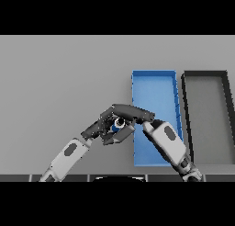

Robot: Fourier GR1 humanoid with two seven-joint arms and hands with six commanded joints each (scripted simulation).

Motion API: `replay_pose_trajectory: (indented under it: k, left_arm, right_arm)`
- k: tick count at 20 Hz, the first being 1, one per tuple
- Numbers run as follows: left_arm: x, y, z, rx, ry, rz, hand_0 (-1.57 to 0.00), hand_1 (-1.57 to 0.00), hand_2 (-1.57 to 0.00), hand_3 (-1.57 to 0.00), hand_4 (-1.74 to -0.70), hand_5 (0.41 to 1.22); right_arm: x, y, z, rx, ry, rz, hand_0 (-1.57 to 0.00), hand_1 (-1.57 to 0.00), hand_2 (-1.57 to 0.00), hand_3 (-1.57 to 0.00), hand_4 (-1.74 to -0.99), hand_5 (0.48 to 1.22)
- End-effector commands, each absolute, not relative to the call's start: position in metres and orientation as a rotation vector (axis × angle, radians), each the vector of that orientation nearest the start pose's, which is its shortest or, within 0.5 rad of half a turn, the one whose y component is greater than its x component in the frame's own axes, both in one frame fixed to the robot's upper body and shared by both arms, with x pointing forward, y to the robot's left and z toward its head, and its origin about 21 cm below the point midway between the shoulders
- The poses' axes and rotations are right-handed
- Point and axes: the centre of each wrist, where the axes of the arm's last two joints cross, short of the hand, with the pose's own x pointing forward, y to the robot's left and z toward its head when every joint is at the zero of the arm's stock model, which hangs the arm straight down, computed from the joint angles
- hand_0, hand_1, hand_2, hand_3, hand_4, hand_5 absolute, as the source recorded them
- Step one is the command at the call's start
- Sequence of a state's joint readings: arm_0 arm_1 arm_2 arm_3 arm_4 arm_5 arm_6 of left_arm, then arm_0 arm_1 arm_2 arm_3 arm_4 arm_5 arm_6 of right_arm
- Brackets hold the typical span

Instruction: Pick up the blue pipe and place it into the blue bin.

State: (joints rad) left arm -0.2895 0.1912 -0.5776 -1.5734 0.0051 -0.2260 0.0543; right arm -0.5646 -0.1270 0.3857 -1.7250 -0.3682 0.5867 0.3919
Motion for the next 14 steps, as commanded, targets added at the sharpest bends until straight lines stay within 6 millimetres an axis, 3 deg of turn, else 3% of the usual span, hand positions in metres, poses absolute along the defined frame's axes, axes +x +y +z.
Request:
replay_pose_trajectory:
  k: [1,4,6,11,12,14]
  left_arm:
    - [0.263,0.112,0.047,-0.48,-1.594,-0.917,-1.06,-1.02,-0.97,-0.94,-1.61,1.221]
    - [0.266,0.11,0.047,-0.579,-1.651,-0.824,-1.31,-1.29,-1.19,-1.25,-1.67,1.221]
    - [0.264,0.11,0.045,-0.609,-1.661,-0.793,-1.4,-1.39,-1.31,-1.36,-1.7,1.221]
    - [0.263,0.113,0.05,-0.616,-1.648,-0.784,-1.52,-1.51,-1.39,-1.5,-1.73,1.221]
    - [0.264,0.116,0.05,-0.602,-1.666,-0.8,-1.43,-1.35,-1.22,-1.33,-1.65,1.221]
    - [0.263,0.122,0.049,-0.551,-1.683,-0.91,-0.93,-0.87,-0.78,-0.85,-1.41,1.221]
  right_arm:
    - [0.29,-0.096,0.166,0.826,-1.546,1.188,-1.13,-1.12,-1.14,-0.96,-1.562,0.666]
    - [0.29,-0.093,0.158,0.882,-1.525,1.134,-1.35,-1.34,-1.35,-1.26,-1.469,0.905]
    - [0.291,-0.096,0.16,0.858,-1.589,1.171,-1.43,-1.42,-1.43,-1.37,-1.441,1.019]
    - [0.285,-0.094,0.162,0.854,-1.627,1.179,-1.52,-1.52,-1.53,-1.51,-1.475,1.155]
    - [0.284,-0.097,0.161,0.866,-1.641,1.153,-1.53,-1.53,-1.53,-1.52,-1.48,1.168]
    - [0.285,-0.094,0.161,0.873,-1.611,1.136,-1.55,-1.55,-1.55,-1.54,-1.487,1.187]
